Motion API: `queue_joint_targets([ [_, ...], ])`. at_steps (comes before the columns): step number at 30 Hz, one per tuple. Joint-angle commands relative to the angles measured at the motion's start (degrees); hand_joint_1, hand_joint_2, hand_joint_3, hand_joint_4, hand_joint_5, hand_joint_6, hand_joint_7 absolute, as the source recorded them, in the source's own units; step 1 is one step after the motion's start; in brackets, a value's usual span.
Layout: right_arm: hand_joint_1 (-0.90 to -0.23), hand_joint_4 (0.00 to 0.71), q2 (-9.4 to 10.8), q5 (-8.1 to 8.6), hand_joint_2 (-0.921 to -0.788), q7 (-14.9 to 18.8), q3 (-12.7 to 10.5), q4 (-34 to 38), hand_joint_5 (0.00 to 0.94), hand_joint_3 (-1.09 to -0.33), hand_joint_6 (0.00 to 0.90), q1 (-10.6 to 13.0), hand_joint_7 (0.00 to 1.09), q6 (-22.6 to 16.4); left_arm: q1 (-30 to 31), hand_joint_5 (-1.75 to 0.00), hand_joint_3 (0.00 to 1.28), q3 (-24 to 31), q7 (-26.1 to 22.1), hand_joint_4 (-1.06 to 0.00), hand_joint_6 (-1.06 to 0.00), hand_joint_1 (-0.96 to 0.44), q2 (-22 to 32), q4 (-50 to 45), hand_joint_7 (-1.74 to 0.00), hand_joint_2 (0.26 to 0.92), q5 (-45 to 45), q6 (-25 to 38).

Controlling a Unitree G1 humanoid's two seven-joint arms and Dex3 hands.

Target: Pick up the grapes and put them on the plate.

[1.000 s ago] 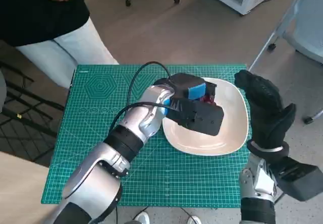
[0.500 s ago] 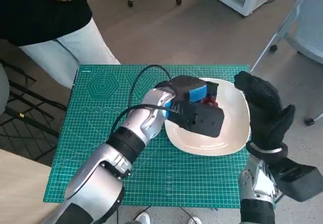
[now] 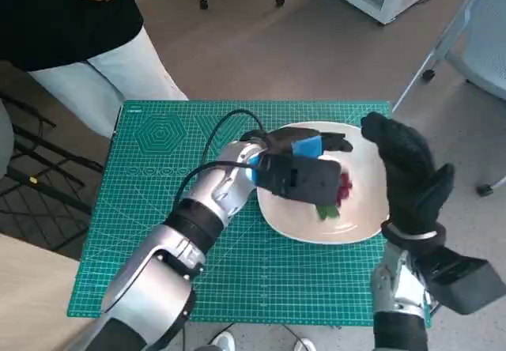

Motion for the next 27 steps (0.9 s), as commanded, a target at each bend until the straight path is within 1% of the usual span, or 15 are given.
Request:
queue_joint_targets([
  [1,-0.662,0.452,0.4,-0.28,-0.921,-0.68,0.23,0.11,0.001,-0.695,0.119,1.3,0.33,0.81,1.39,0.0,0.11,-0.29,2.02,0.0,-0.08,-0.62,1.19,-0.2,0.0,0.921,0.53,-2.31],
  [4,-0.66,0.451,0.45,-0.28,-0.921,-0.74,0.41,0.03,0.001,-0.696,0.119,1.4,0.33,0.83,2.36,0.0,0.14,1.13,2.32,0.0,-0.08,-0.66,2.08,-0.72,0.0,0.921,-1.04,-3.21],
  [7,-0.659,0.451,0.52,-0.34,-0.921,-0.8,0.56,-0.01,0.001,-0.697,0.119,1.47,0.33,0.83,3.93,0.0,0.17,3.73,2.52,0.0,-0.09,-0.68,3.2,-1.72,0.0,0.921,-3.69,-4.43],
  [12,-0.659,0.451,0.65,-0.36,-0.921,-0.94,0.75,-0.12,0.001,-0.698,0.122,1.5,0.33,1.05,8.43,0.0,0.25,10.23,3.61,0.0,-0.11,-0.7,5.3,-4.71,-0.01,0.921,-10.19,-8.33],
  [15,-0.659,0.451,0.69,-0.35,-0.921,-1.05,0.76,-0.07,0.0,-0.698,0.123,1.45,0.33,1.18,11.37,-0.01,0.31,14.98,3.42,-0.02,-0.14,-0.69,6.09,-6.51,-0.03,0.921,-15.36,-10.94],
  [18,-0.662,0.451,0.71,-0.34,-0.921,-1.13,0.77,-0.02,0.0,-0.698,0.125,1.39,0.33,1.33,14.42,-0.02,0.37,19.52,1.81,-0.06,-0.17,-0.68,6.4,-8.69,-0.03,0.921,-21.15,-13.62],
  [22,-0.664,0.451,0.76,-0.43,-0.921,-1.29,0.86,-0.12,0.001,-0.697,0.127,1.38,0.33,1.45,19.48,-0.03,0.43,25.4,-1.65,-0.09,-0.18,-0.68,6.15,-12.77,-0.04,0.921,-29.78,-17.59],
  [27,-0.664,0.451,0.76,-0.46,-0.921,-1.39,0.95,0.07,0.0,-0.697,0.127,1.17,0.33,1.43,24.48,-0.02,0.48,31.61,-8.17,-0.12,-0.18,-0.69,5.57,-15.46,-0.03,0.921,-40.17,-21.65],
])
